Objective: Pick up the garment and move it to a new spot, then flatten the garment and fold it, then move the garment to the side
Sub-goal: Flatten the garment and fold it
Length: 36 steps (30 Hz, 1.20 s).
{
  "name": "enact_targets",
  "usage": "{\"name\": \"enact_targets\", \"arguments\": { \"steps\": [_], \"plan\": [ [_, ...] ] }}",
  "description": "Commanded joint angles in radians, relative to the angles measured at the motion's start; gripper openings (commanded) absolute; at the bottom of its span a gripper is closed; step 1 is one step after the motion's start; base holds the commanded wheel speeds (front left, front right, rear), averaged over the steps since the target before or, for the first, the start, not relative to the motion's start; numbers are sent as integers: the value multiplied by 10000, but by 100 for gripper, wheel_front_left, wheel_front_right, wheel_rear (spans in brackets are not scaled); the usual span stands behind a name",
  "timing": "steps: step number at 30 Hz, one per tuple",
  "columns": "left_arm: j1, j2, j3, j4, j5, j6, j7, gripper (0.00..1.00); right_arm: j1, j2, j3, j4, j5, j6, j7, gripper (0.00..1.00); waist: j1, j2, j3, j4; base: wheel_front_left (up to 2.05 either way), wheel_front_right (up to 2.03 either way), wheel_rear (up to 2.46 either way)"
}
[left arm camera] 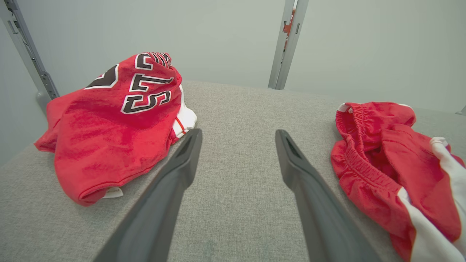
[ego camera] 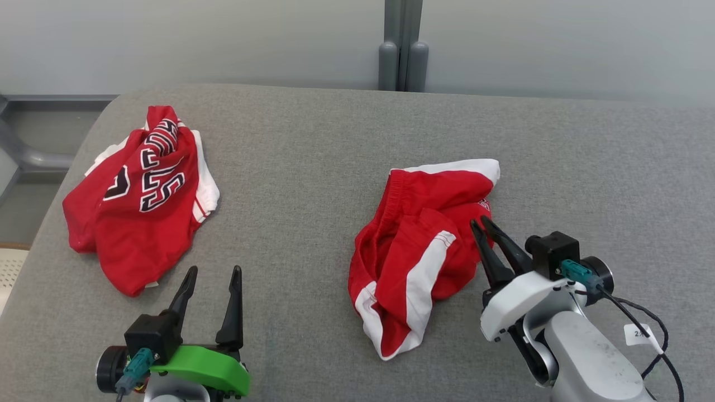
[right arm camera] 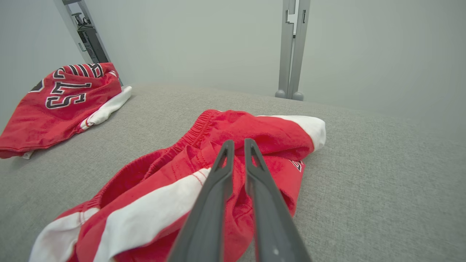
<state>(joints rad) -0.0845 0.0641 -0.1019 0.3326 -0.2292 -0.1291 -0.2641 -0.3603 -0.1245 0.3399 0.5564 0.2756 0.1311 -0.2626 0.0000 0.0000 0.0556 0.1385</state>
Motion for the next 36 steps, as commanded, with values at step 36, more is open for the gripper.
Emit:
{"name": "enact_targets", "arguments": {
  "steps": [36],
  "plan": [
    [633, 279, 1395, -386, 541, 64, -4, 100, 4420, 104, -3167, -4756, -760, -7, -31, 100, 0, 0, -572, -1720, 0, 0, 0]
  ]
}}
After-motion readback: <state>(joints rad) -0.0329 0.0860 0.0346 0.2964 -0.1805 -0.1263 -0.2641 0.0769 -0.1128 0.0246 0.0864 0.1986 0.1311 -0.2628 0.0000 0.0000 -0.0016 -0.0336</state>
